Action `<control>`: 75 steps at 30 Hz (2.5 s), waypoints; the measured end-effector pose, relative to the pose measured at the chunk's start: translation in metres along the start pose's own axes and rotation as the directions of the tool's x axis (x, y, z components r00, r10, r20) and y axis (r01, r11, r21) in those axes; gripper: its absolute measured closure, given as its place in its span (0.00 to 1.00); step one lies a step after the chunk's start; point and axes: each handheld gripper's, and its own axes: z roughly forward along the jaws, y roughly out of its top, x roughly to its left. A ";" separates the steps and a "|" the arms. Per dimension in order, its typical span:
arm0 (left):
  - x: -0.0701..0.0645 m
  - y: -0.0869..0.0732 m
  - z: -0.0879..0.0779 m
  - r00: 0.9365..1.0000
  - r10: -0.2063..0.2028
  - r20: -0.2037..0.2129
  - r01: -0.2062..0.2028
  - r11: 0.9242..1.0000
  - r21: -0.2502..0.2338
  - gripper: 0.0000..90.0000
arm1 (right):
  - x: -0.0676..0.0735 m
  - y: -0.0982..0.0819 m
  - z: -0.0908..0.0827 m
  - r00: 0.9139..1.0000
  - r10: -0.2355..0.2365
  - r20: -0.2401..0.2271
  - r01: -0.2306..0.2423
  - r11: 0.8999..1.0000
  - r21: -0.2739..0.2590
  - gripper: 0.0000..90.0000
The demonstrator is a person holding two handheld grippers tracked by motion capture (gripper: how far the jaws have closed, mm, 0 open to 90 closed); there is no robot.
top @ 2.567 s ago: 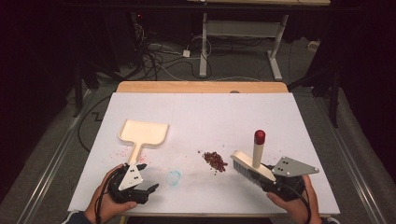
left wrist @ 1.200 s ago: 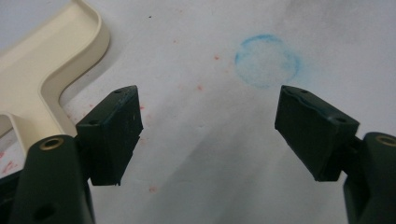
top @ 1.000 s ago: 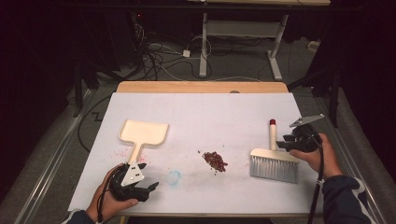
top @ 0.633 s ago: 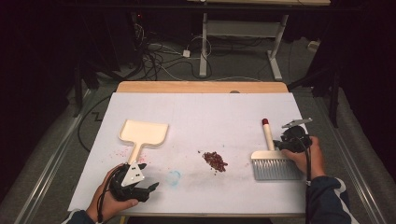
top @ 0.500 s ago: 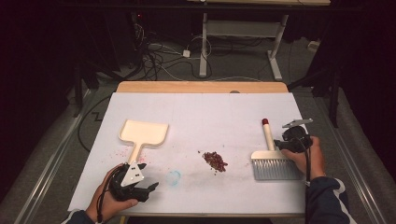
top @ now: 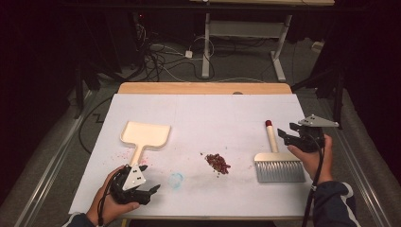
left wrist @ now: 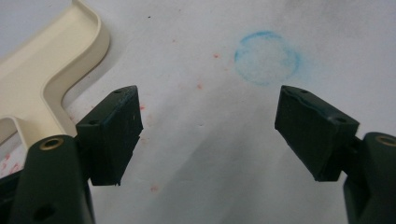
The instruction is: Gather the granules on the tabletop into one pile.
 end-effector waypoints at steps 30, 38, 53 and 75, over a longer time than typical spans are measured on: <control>0.002 -0.001 -0.005 0.999 0.005 -0.035 -0.006 1.000 -0.020 0.22 | 0.047 0.007 -0.044 0.997 -0.074 -0.037 0.065 0.978 -0.197 0.32; 0.002 -0.001 -0.005 0.999 0.001 -0.040 -0.002 1.000 -0.023 0.22 | 0.055 0.000 -0.051 0.996 -0.085 -0.024 0.078 0.974 -0.212 0.29; 0.000 0.000 -0.004 0.999 0.009 -0.036 -0.010 1.000 -0.018 0.21 | 0.073 -0.023 -0.061 0.983 -0.176 -0.047 0.162 0.962 -0.221 0.27; 0.002 0.004 0.001 0.998 0.014 -0.055 -0.016 0.999 -0.035 0.21 | 0.072 -0.083 -0.053 0.977 -0.197 -0.086 0.184 0.972 -0.144 0.26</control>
